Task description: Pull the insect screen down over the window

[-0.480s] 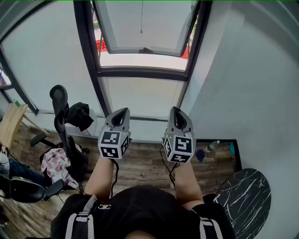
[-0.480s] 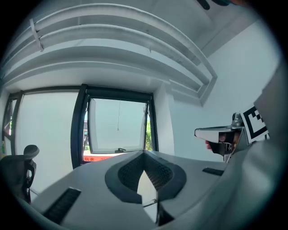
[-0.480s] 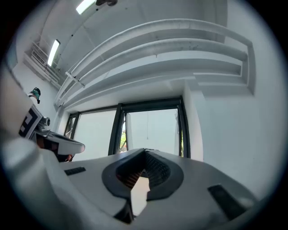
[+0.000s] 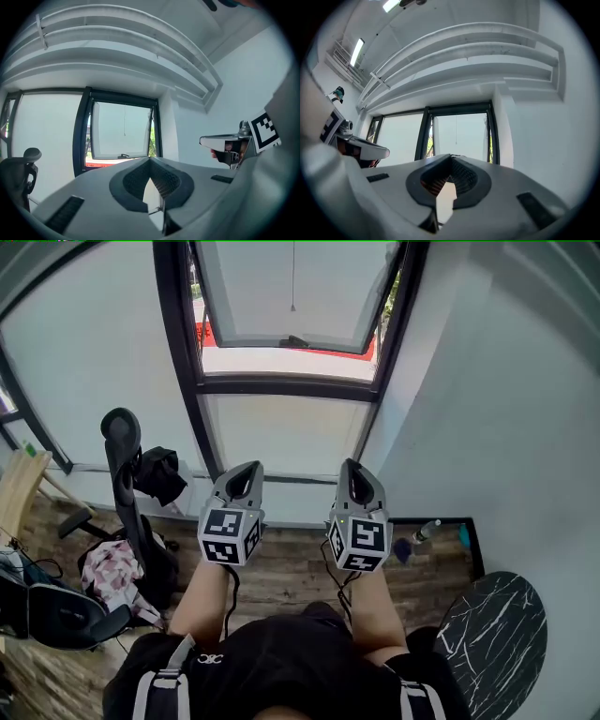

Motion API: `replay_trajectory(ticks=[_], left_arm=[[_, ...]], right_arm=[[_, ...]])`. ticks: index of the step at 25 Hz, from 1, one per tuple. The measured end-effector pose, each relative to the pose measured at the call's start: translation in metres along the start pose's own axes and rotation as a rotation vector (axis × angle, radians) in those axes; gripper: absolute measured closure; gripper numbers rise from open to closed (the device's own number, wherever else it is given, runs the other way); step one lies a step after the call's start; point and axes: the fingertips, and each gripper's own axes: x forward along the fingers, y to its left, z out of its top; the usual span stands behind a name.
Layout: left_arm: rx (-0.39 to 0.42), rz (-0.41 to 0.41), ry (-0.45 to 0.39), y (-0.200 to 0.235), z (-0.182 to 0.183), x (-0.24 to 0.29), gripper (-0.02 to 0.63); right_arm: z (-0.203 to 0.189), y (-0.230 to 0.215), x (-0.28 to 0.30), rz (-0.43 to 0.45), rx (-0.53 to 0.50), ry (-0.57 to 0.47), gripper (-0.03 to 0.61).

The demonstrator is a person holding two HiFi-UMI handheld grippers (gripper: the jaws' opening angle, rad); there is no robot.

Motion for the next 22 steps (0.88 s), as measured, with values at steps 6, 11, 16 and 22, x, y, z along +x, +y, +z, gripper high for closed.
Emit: replay_trajectory(ticks=[6,11,16,22], left_arm=[[0.016,0.022,0.025,0.014,-0.016,-0.007,0.601],[0.022,0.032,0.034,0.028,-0.026,0.002,0.601],[0.041,0.039,0.024,0.047,-0.024,0.031,0.601],[0.058,0.060,0.025,0.081,-0.024,0.095,0.601]], right_arm=[[-0.011,0.013,0.001,-0.002,-0.036,0.015,0.575],[-0.015,0.015,0.020,0.005,-0.034,0.005,0.575],[-0.023,0.013,0.057,0.011,-0.038,-0.003,0.575],[-0.035,-0.008,0.125,0.015,-0.024,-0.023,0.574]])
